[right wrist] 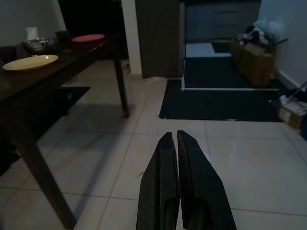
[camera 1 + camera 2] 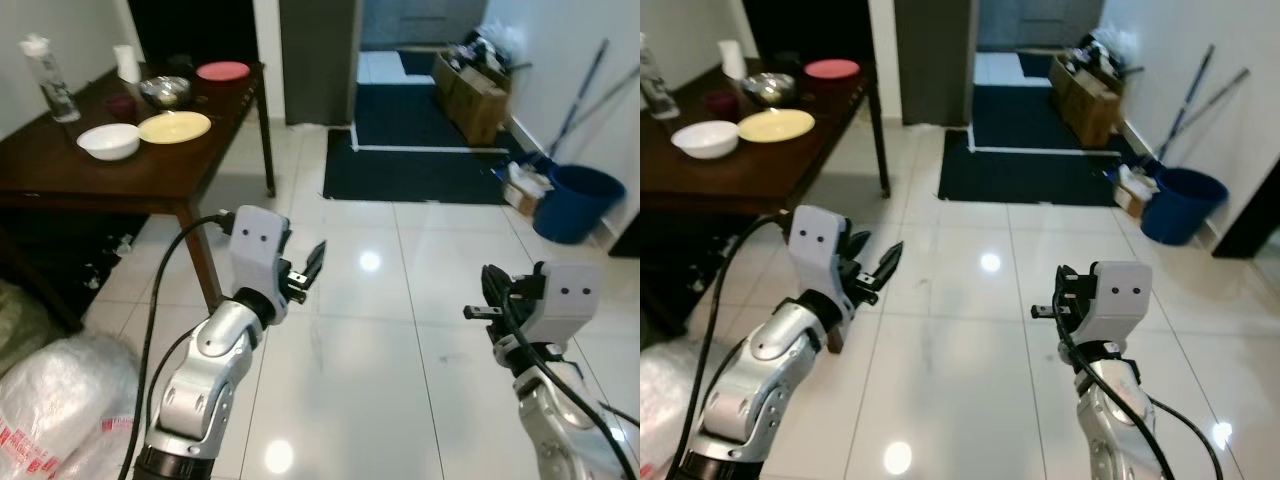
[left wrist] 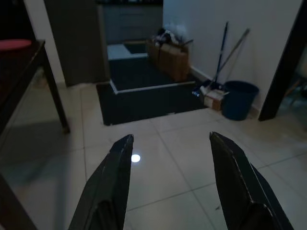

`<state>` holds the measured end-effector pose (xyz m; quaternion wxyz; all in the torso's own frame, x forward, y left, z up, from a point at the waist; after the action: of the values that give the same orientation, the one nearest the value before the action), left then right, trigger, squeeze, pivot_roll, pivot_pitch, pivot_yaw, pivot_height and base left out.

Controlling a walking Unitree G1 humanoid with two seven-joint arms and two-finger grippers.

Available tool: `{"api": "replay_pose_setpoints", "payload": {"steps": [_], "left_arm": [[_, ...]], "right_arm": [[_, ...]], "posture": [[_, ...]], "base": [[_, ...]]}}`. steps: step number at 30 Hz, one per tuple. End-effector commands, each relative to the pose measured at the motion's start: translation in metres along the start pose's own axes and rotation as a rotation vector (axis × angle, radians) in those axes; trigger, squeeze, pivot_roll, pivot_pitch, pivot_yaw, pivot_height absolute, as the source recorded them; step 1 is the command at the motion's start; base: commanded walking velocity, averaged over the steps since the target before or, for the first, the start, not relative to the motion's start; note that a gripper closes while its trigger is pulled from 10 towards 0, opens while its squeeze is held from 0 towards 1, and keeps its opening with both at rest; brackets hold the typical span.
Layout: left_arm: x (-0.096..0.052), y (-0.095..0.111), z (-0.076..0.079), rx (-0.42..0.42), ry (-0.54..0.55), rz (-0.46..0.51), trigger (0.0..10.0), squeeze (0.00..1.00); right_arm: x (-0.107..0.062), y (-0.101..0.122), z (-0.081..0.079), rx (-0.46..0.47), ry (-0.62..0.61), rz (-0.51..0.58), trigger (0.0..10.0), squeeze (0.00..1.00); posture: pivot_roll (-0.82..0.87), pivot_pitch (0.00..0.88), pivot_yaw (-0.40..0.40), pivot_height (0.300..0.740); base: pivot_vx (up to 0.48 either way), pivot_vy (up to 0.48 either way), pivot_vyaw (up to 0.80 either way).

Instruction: Setting the table

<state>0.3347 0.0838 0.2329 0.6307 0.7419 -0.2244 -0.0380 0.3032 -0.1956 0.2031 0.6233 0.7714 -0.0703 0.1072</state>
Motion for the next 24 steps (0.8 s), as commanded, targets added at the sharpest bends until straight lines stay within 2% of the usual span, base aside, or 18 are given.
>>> {"api": "replay_pose_setpoints", "payload": {"steps": [1,20,24], "left_arm": [[0.001,-0.001,0.004,-0.003,-0.015,-0.003,10.0,0.0],[0.001,-0.003,0.005,-0.004,-0.018,-0.007,10.0,0.0],[-0.006,-0.023,-0.006,0.042,0.034,-0.069,10.0,0.0]], "right_arm": [[-0.004,-0.003,0.009,0.001,-0.031,-0.015,10.0,0.0],[-0.004,-0.001,0.01,-0.008,-0.04,-0.011,10.0,0.0],[-0.005,-0.015,0.007,-0.006,-0.025,-0.053,10.0,0.0]], "posture": [[-0.05,0.086,0.115,0.74],[-0.06,0.088,0.12,0.74],[-0.03,0.087,0.098,0.74]], "base": [[0.48,0.0,-0.8],[0.48,0.0,-0.73],[0.48,0.0,0.0]]}}
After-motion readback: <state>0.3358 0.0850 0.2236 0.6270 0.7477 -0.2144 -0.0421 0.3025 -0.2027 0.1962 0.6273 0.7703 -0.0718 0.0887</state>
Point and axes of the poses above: a point about 5 cm out from each wrist's last joint towards the gripper, its own x axis pointing out of the wrist towards the gripper, its own y axis along the axis of the wrist's last joint, z = x × y, the point moved 2 cm from there along x, pointing out of the wrist towards the gripper, and after that the axes turned 10 degrees about x, right-handed, at the moved point
